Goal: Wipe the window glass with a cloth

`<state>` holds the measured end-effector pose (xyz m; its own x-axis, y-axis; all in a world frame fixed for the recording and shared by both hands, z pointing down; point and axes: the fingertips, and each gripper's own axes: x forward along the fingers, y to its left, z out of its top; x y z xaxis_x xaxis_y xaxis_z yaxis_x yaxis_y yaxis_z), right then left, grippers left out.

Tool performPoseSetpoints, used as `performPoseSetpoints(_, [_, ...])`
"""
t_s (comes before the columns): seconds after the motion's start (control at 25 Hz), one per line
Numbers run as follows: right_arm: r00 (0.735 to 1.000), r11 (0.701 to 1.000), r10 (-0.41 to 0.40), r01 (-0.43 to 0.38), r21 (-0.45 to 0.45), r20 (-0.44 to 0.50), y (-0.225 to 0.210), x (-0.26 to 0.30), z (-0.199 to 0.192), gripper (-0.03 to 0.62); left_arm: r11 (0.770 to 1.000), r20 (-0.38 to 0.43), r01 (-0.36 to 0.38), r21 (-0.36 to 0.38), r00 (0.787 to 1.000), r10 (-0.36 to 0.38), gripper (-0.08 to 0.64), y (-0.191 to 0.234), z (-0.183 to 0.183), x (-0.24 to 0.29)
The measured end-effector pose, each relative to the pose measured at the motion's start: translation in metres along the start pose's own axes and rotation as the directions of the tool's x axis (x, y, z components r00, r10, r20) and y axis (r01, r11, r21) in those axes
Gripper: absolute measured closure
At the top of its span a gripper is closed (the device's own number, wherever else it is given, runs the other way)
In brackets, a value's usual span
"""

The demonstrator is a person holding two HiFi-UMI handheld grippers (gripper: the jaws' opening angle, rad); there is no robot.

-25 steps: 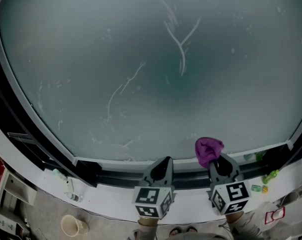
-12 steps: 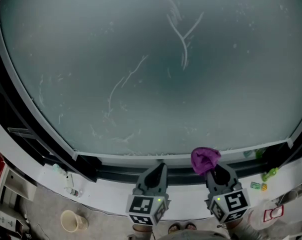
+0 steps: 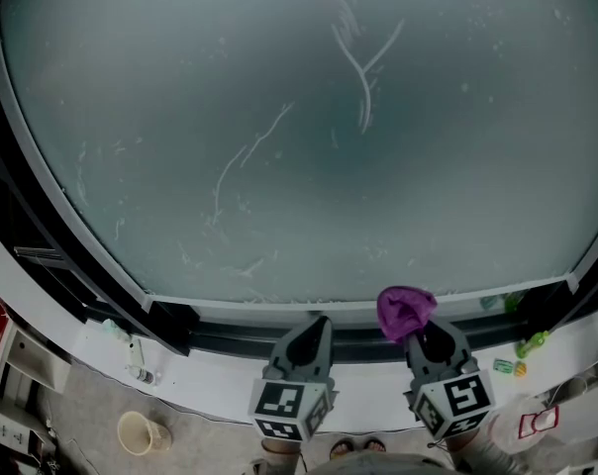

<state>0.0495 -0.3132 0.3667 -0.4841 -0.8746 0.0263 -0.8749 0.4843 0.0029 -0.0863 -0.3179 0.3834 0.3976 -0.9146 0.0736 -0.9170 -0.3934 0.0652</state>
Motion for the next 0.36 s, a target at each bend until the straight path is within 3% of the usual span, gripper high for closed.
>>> performPoseSetpoints(0.36, [1.000, 1.000, -0.005, 0.005, 0.006, -0.012, -0.0002, -0.0024, -0.0007, 0.538, 1.000, -0.008, 0.018, 0.005, 1.000, -0.018, 0.555, -0.0062, -0.0013, 0.0012])
